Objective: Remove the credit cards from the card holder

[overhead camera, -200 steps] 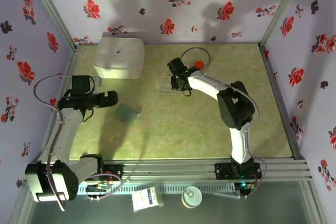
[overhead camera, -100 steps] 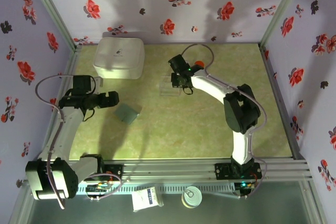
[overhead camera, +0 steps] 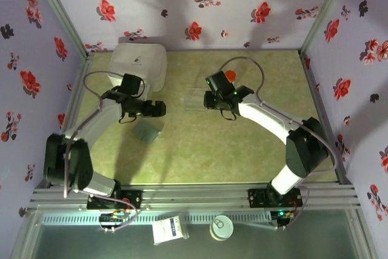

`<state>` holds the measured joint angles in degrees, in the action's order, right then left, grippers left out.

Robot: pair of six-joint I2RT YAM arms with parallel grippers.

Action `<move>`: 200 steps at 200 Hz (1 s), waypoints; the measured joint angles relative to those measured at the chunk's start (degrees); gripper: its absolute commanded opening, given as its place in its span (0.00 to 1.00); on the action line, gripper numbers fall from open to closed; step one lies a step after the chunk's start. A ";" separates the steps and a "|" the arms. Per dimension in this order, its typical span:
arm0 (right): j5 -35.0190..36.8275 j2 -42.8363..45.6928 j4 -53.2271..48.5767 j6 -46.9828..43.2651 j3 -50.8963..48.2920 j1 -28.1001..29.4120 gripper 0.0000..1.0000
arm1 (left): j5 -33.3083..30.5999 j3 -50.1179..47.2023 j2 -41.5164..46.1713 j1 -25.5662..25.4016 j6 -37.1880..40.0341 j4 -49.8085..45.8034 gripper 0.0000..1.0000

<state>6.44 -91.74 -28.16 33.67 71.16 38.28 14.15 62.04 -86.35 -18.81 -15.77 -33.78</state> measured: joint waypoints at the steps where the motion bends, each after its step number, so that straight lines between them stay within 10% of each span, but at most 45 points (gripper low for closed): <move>1: 0.00 0.13 0.02 0.00 -0.13 0.00 0.33 | 0.09 0.15 -0.26 -0.02 0.00 0.07 0.98; 77: 0.70 5.92 -0.02 0.04 -6.03 0.02 0.35 | 4.55 3.78 -15.10 -0.57 0.02 2.51 1.00; 200: 0.68 6.29 -0.04 0.02 -6.38 0.02 0.41 | 3.87 -9.05 -2.73 5.22 -0.09 2.05 1.00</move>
<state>7.11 -85.45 -28.21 33.69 64.77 38.30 18.02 52.99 -89.08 -13.58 -15.86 -31.73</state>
